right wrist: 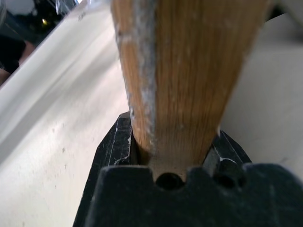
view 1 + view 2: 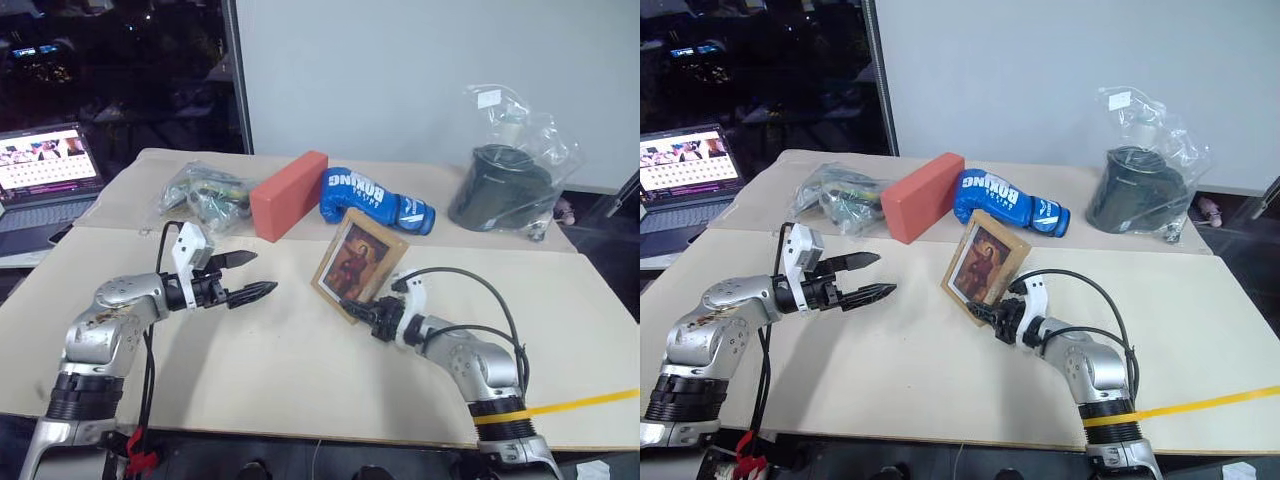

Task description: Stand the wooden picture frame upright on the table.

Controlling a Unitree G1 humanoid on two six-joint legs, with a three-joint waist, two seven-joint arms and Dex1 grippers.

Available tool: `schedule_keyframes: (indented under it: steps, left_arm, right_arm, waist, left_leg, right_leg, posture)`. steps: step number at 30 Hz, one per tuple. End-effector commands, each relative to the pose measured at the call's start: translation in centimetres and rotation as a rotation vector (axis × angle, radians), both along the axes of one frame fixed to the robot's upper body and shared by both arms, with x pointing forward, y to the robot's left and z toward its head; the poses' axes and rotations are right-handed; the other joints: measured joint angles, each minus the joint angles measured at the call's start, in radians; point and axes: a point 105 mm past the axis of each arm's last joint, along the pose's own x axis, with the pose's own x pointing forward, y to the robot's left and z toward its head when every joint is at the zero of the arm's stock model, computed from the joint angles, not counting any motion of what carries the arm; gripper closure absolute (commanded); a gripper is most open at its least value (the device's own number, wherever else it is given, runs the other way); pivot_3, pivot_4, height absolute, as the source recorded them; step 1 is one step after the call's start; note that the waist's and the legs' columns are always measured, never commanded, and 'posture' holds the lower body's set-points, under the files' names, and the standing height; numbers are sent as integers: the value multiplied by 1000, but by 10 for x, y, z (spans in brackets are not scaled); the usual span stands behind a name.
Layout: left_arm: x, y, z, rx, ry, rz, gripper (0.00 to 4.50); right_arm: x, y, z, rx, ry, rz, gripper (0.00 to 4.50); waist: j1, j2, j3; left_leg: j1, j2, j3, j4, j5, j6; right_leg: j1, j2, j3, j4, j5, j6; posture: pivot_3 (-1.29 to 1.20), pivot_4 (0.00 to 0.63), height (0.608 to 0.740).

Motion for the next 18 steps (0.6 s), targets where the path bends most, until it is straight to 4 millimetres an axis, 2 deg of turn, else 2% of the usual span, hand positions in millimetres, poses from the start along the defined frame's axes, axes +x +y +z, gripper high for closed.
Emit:
schedule_keyframes:
  steps: [1,3,8,13,15,18]
  left_arm:
    - [-4,-1,16,-18,-39,-22,0]
    - [-3,0,16,-16,-36,-21,0]
    - [-1,5,12,-5,-22,-1,0]
    - [-4,20,-4,21,8,45,0]
    - [-6,23,-8,32,10,52,0]
    - [-11,34,-23,25,33,124,0]
  right_arm:
    - [-1,-3,-6,-6,19,-22,2259]
    - [-1,-4,-1,17,17,-19,1672]
    - [-12,-25,4,26,17,-24,74]
    - [-45,-55,6,12,35,47,17]
    - [-52,-61,5,-9,35,59,17]
    - [-76,-87,1,-166,-75,131,17]
  waist:
    - [0,0,0]
    - [2,0,0]
    - [4,0,0]
    - [12,0,0]
    - [9,0,0]
    - [5,0,0]
  left_leg:
    - [0,0,0,0,0,0]
    - [0,0,0,0,0,0]
    - [0,0,0,0,0,0]
    - [-1,0,0,0,0,1]
    - [-1,0,0,-1,0,1]
    - [0,0,0,-1,0,1]
  right_leg:
    - [0,0,0,0,0,0]
    - [0,0,0,0,0,0]
    - [0,0,0,0,0,0]
    - [1,-1,0,-2,0,0]
    - [0,-1,0,-2,0,0]
    - [0,0,0,-2,-1,2]
  posture:
    - [0,150,723]
    - [0,150,723]
    - [0,150,723]
    - [0,150,723]
    - [0,150,723]
    - [0,150,723]
